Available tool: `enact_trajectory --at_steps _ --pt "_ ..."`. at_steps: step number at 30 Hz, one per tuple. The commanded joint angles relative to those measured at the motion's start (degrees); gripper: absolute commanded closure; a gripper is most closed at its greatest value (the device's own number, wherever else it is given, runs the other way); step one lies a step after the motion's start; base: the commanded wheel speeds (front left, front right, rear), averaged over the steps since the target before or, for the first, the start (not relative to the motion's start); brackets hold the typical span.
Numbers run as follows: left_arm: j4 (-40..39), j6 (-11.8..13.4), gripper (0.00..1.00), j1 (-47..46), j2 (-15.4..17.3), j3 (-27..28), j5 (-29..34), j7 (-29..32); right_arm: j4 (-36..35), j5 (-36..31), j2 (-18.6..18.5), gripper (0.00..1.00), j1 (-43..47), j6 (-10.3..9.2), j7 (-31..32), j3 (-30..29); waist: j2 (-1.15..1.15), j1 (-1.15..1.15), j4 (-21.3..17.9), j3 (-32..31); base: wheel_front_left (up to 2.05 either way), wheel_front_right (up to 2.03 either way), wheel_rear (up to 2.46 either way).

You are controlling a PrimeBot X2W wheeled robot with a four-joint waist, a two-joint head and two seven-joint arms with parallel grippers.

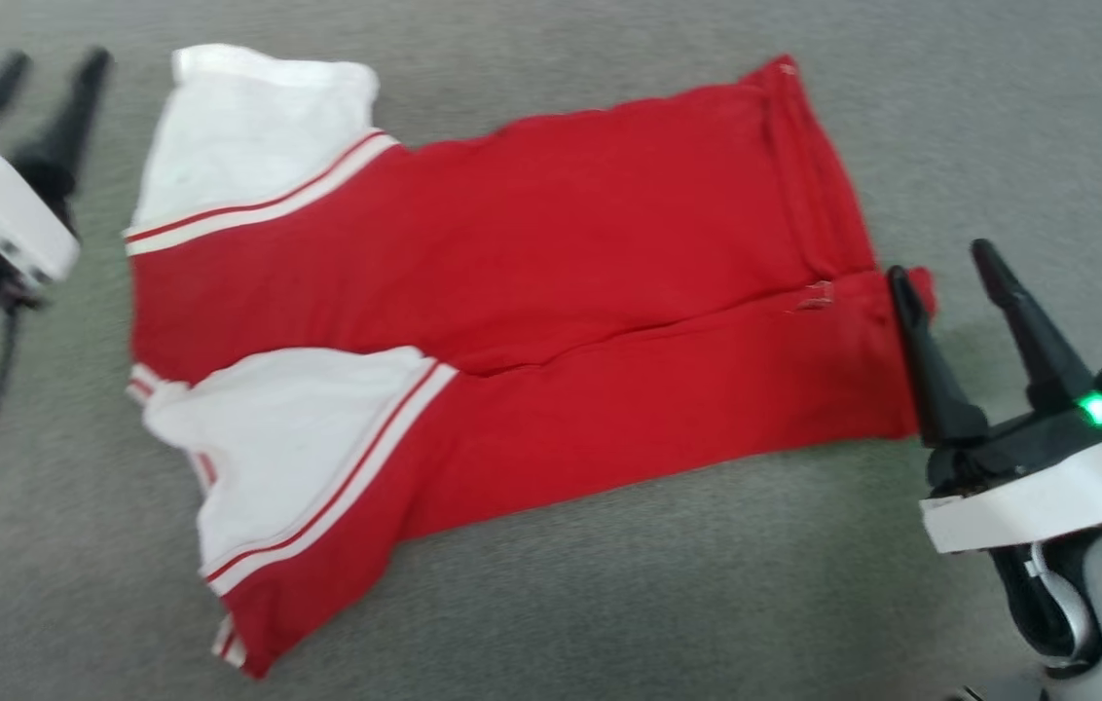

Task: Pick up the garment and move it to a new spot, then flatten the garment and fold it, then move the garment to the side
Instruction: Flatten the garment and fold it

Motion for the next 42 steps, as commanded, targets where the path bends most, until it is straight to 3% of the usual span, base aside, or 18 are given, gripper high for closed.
enact_trajectory --at_steps 1,7,15,18,22,24,25,26,27,34,42 --pt "2.0 -0.5 0.00 -1.6 -0.2 -0.3 0.5 1.5 0.6 0.1 0.5 0.00 -0.9 0.00 -1.2 0.4 0.00 0.00 -3.1 1.0 0.00 0.00 0.00" --pt "11.9 -3.4 0.00 -8.7 0.0 -5.1 1.7 18.0 3.8 1.3 1.2 0.00 -2.0 0.00 -3.9 3.0 0.00 0.00 -7.6 2.1 0.00 0.00 0.00" --pt "18.9 -4.6 0.00 -14.2 0.6 -8.4 -0.4 37.9 6.4 3.2 0.7 0.00 -2.8 0.00 -5.0 6.9 0.00 0.00 -10.7 3.9 0.00 0.00 0.00" --pt "20.1 -4.1 0.00 -15.1 0.4 -9.1 -0.8 42.1 6.5 3.5 0.4 0.00 -3.5 0.00 -5.2 7.9 0.00 0.00 -11.0 5.0 0.00 0.00 0.00" --pt "19.8 -5.8 0.00 -14.5 -0.8 -11.0 -1.6 48.2 7.0 3.9 -0.3 0.00 -4.8 0.00 -5.4 8.5 0.00 0.00 -10.7 6.1 0.00 0.00 0.00" --pt "19.3 -6.5 0.05 -14.4 -1.3 -10.9 -2.5 49.2 7.2 3.7 -0.6 0.00 -5.5 0.00 -5.1 8.7 0.00 0.00 -10.5 6.3 0.00 0.00 0.00" --pt "18.8 -6.8 0.38 -14.7 -1.8 -10.5 -3.1 49.4 7.3 3.8 -0.9 0.00 -6.4 0.00 -4.8 8.8 0.00 0.00 -10.3 6.5 0.00 0.00 0.00" --pt "18.5 -7.1 0.63 -15.1 -2.1 -10.4 -3.0 49.4 7.4 4.0 -1.2 0.00 -7.6 0.00 -4.0 9.1 0.00 0.00 -10.2 6.6 0.00 0.00 0.00" --pt "17.9 -7.4 1.00 -15.5 -2.1 -10.6 -2.4 49.1 7.6 4.2 -1.5 0.00 -9.2 0.00 -3.7 9.1 0.00 0.00 -10.2 6.8 0.00 0.00 0.00" --pt "16.2 -8.5 1.00 -17.6 -3.0 -10.4 -2.0 47.4 13.9 4.5 -5.2 0.00 -24.5 0.00 6.9 14.4 0.00 0.00 -8.0 8.6 0.00 0.00 0.00" --pt "13.9 -8.9 1.00 -20.7 -5.6 -10.7 -0.2 45.4 22.9 16.0 -10.1 0.00 -42.7 0.00 27.8 25.1 0.00 0.00 -3.6 11.4 0.00 0.00 0.00"
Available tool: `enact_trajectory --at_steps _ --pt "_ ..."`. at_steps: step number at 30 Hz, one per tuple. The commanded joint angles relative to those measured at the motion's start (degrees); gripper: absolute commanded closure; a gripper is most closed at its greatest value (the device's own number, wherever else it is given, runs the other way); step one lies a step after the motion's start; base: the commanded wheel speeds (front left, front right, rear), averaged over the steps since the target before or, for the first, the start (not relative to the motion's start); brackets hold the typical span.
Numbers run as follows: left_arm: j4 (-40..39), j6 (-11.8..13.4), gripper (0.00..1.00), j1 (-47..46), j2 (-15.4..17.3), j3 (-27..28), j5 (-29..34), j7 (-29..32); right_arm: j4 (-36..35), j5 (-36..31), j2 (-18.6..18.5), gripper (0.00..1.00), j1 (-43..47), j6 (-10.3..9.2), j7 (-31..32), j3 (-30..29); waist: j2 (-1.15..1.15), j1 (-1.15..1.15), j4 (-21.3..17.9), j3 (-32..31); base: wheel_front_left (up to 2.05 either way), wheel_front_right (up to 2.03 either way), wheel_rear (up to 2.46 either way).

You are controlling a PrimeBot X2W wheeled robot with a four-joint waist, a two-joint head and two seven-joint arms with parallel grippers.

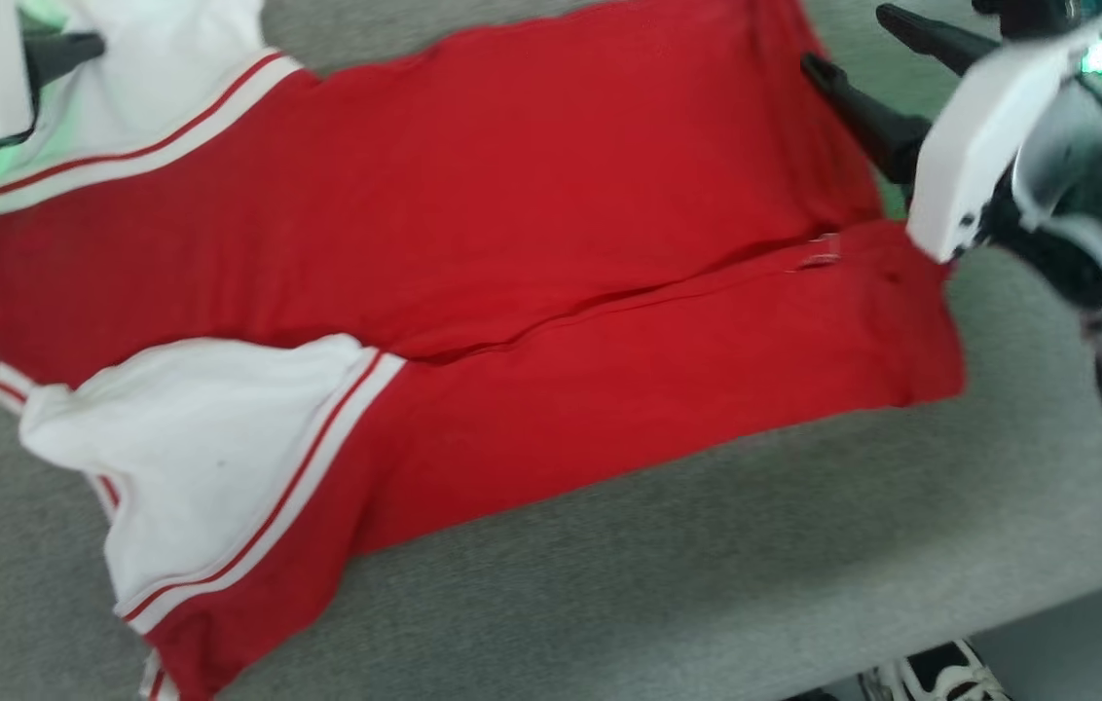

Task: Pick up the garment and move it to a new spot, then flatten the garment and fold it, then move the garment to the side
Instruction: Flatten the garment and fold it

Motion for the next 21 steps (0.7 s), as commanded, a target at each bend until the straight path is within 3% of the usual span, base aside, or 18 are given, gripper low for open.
enact_trajectory --at_steps 1,8,14,15,16,17,21 --pt "0.1 -0.3 1.00 1.4 -1.8 -1.6 0.5 0.4 1.6 2.5 -0.6 0.00 -2.6 -0.01 3.8 1.5 0.00 0.00 1.9 1.3 0.00 0.00 0.00" --pt "-0.4 -0.2 1.00 -0.7 -3.4 -1.8 0.8 -0.6 9.0 8.7 -1.6 0.00 -12.8 -0.02 14.8 4.9 0.00 0.00 4.7 3.6 0.00 0.00 0.00" --pt "-1.1 -0.3 1.00 -0.8 -4.7 -2.4 0.4 -2.2 14.8 12.0 -0.1 0.00 -15.1 -0.01 22.4 8.4 0.00 0.00 6.4 4.1 0.00 0.00 0.00" --pt "-1.4 -0.3 1.00 -0.5 -4.9 -2.4 0.2 -2.9 15.2 12.6 -0.1 0.25 -15.1 0.00 22.9 8.9 0.00 0.00 6.7 3.9 0.00 0.00 0.00" --pt "-1.5 -0.3 1.00 -0.3 -5.2 -2.3 -0.1 -3.6 15.5 12.8 -0.2 0.87 -15.2 0.00 23.1 9.2 0.00 0.00 7.0 3.7 0.00 0.00 0.00" --pt "-1.8 -0.3 1.00 -0.1 -5.5 -2.3 -0.4 -4.3 15.8 13.0 -0.5 1.00 -15.3 0.00 23.1 9.4 0.00 0.00 7.4 3.5 0.00 0.00 0.00" --pt "-3.1 -0.3 1.00 0.7 -6.2 -2.2 -1.9 -7.2 16.5 11.7 -2.2 1.00 -16.0 -0.02 20.2 9.6 0.00 0.00 8.8 2.0 0.00 0.00 0.00"
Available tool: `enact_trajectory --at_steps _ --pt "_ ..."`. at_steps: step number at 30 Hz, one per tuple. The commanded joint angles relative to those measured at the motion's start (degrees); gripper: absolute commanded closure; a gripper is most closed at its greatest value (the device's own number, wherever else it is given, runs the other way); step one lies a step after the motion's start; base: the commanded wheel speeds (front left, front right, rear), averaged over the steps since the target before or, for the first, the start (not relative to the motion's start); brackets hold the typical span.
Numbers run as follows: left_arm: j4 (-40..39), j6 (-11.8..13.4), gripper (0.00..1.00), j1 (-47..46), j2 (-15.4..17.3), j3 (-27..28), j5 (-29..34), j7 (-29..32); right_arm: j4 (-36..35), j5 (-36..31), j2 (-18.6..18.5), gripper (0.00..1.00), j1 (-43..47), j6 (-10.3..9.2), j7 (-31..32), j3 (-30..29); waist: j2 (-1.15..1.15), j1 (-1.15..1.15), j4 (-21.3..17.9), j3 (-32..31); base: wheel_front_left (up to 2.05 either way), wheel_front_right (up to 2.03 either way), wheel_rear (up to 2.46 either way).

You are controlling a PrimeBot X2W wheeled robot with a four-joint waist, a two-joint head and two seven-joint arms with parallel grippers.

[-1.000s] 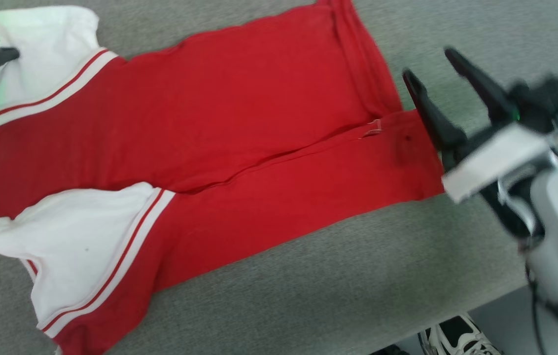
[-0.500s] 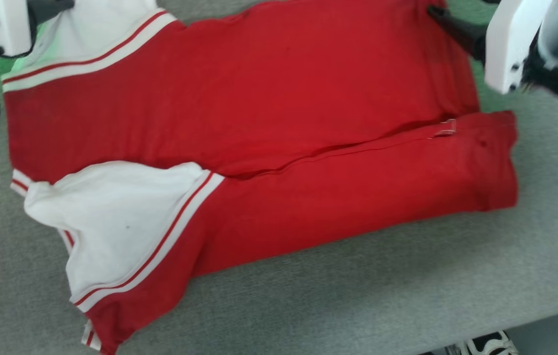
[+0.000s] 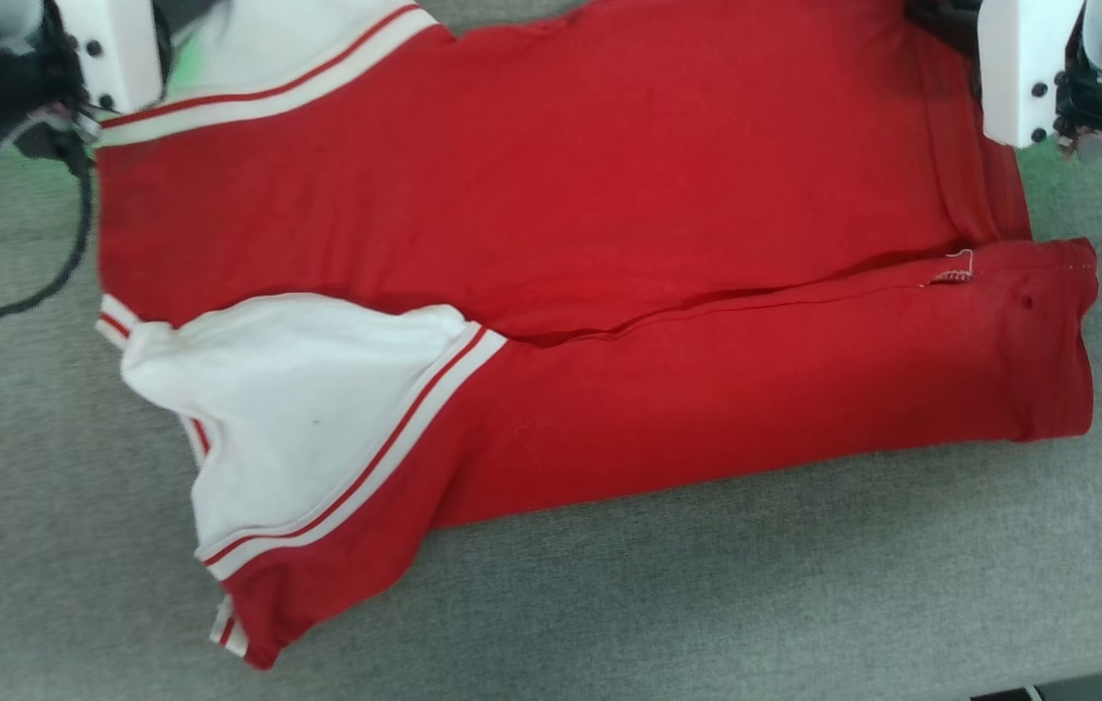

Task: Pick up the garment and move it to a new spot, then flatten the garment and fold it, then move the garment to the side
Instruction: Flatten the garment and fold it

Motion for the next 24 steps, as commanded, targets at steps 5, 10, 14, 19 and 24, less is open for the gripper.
enact_trajectory --at_steps 5,10,14,19,24 --pt "-2.7 0.2 1.00 3.3 -0.8 0.5 -3.3 -5.6 -0.8 0.0 -2.8 1.00 1.7 -0.02 -3.5 0.9 0.00 0.00 3.6 -4.6 0.00 0.00 0.00" --pt "-9.0 0.2 1.00 8.0 -0.2 0.4 -5.9 -11.6 -2.8 0.7 -6.5 1.00 6.3 -0.02 -8.5 -0.2 0.00 0.00 7.1 -10.1 0.00 0.00 0.00" --pt "-15.3 0.1 1.00 12.5 1.7 -0.7 -6.8 -16.2 -5.7 2.0 -9.8 1.00 12.2 -0.02 -10.7 -1.3 0.00 0.00 9.4 -14.4 0.00 0.00 0.00" --pt "-24.5 0.1 1.00 19.3 6.1 -2.5 -7.3 -21.5 -10.8 1.9 -14.2 1.00 21.2 -0.02 -11.8 -2.0 0.00 0.00 10.7 -17.9 0.00 0.00 0.00" --pt "-33.0 0.1 1.00 27.2 10.9 -3.9 -6.8 -28.7 -16.0 1.4 -16.5 1.00 30.1 -0.02 -14.2 -6.0 0.00 0.00 10.5 -19.4 0.00 0.00 0.00"
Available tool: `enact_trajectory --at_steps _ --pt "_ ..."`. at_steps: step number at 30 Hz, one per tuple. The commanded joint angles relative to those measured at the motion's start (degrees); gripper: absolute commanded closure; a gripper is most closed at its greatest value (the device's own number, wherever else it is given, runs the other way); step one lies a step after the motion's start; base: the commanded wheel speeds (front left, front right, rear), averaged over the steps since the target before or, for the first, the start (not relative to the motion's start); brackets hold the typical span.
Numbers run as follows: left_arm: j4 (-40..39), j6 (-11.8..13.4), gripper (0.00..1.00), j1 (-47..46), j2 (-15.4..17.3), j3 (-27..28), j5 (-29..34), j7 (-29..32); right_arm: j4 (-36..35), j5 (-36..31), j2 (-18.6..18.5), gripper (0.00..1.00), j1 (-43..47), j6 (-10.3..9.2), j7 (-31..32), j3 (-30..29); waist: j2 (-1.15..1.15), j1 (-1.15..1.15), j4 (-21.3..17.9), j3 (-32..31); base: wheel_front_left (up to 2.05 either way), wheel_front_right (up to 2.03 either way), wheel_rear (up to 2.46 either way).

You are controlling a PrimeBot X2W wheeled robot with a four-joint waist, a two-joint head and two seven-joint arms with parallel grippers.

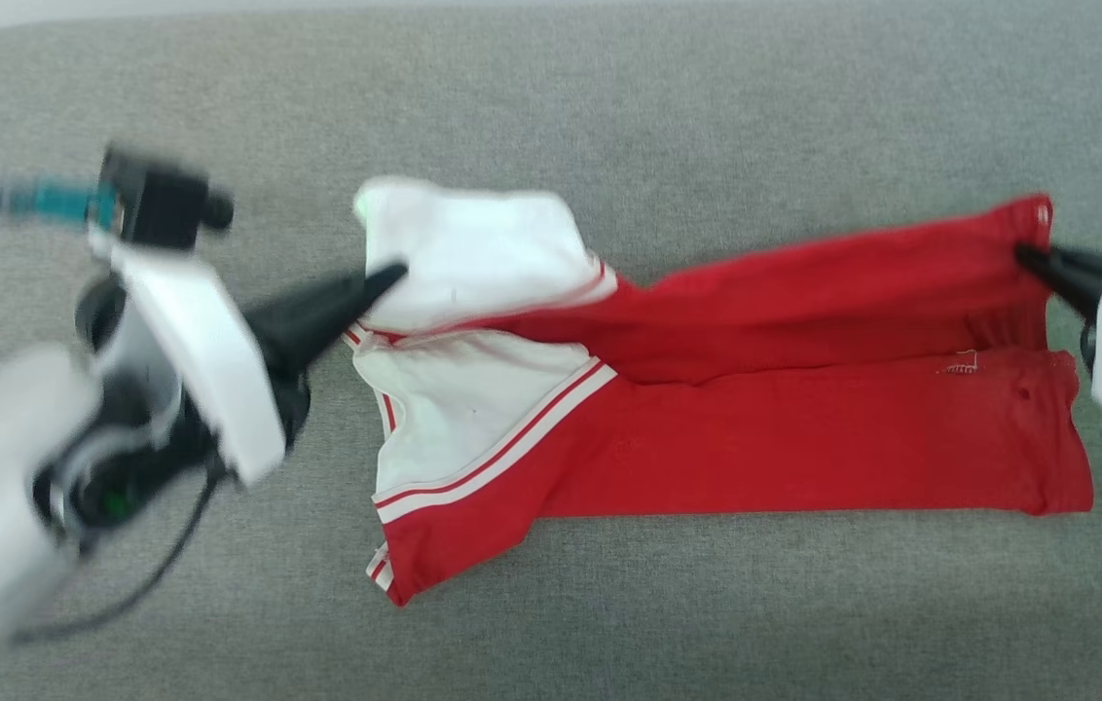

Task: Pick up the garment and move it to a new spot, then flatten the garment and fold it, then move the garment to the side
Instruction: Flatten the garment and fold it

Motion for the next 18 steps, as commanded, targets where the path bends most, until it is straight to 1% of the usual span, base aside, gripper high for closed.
enact_trajectory --at_steps 1,3,6,11,13,15,18 --pt "-1.2 0.1 1.00 2.1 0.5 -0.5 0.4 -1.6 -0.8 -0.4 -0.1 1.00 2.3 -0.02 -0.8 -1.1 0.00 0.00 0.2 -0.5 0.00 0.00 0.00" --pt "-3.2 0.1 1.00 5.2 1.3 -1.1 0.8 -4.7 -2.2 -1.1 -0.7 1.00 6.0 -0.02 -2.0 -3.8 0.00 0.00 0.4 -0.5 0.00 0.00 0.00" --pt "-4.1 0.1 1.00 9.2 1.4 -1.9 1.1 -8.9 -4.0 -3.0 -0.8 1.00 12.0 -0.02 -3.2 -7.7 0.00 0.00 0.9 0.0 0.00 0.00 0.00" --pt "-2.5 0.1 1.00 15.0 0.7 -3.2 0.5 -14.2 -7.1 -5.8 1.5 1.00 19.6 -0.02 -3.8 -14.4 0.00 0.00 1.0 1.2 0.00 0.00 0.00" --pt "-0.9 0.1 1.00 16.2 -0.3 -4.2 1.6 -15.2 -7.4 -7.5 2.3 1.00 21.7 -0.02 -3.6 -16.6 0.00 0.00 1.2 1.7 0.00 0.00 0.00" --pt "0.2 0.1 1.00 17.0 -2.3 -4.8 0.7 -15.6 -7.4 -8.8 3.7 1.00 23.1 -0.02 -3.3 -18.4 0.00 0.00 1.5 2.4 0.00 0.00 0.00" --pt "3.7 0.1 1.00 16.7 -4.3 -5.4 1.2 -16.1 -6.6 -12.7 4.7 1.00 24.1 -0.02 -2.9 -20.2 0.00 0.00 1.9 3.2 0.00 0.00 0.00"
